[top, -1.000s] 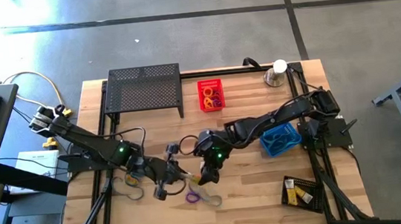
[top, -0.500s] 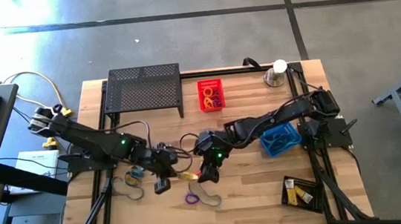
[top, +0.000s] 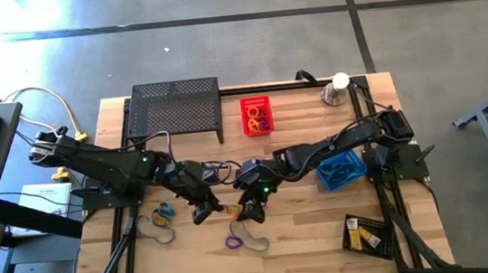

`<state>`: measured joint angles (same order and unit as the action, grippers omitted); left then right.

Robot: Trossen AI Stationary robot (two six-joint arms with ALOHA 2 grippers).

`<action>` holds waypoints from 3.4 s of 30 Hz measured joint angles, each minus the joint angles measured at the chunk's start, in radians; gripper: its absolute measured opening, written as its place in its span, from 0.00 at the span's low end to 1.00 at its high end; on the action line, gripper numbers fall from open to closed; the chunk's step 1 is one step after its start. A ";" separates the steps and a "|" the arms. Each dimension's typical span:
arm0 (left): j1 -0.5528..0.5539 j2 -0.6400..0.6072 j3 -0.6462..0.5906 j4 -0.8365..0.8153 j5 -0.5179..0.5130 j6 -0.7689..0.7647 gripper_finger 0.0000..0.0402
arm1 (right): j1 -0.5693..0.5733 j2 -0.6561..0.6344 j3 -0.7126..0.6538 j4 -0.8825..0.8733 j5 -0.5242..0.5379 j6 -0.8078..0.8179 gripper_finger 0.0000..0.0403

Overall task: Pick & Place Office Desk Supplies
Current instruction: Put the left crayon box into the black bin

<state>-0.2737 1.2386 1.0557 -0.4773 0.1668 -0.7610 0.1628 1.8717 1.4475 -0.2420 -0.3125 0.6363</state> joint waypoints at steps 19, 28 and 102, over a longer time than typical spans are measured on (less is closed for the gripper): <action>0.000 0.017 0.000 -0.012 -0.005 -0.010 0.08 | -0.022 0.000 0.000 0.045 -0.088 -0.131 0.44; -0.001 0.017 0.000 -0.012 -0.028 0.015 0.08 | -0.022 0.000 -0.001 0.042 -0.087 -0.169 0.21; -0.002 0.017 0.000 0.105 -0.133 0.204 0.40 | 0.833 -0.180 -0.007 -1.044 0.100 1.321 0.23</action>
<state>-0.2760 1.2552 1.0554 -0.3721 0.0341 -0.5569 0.9956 1.6913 1.4402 -1.2857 -0.2125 1.9570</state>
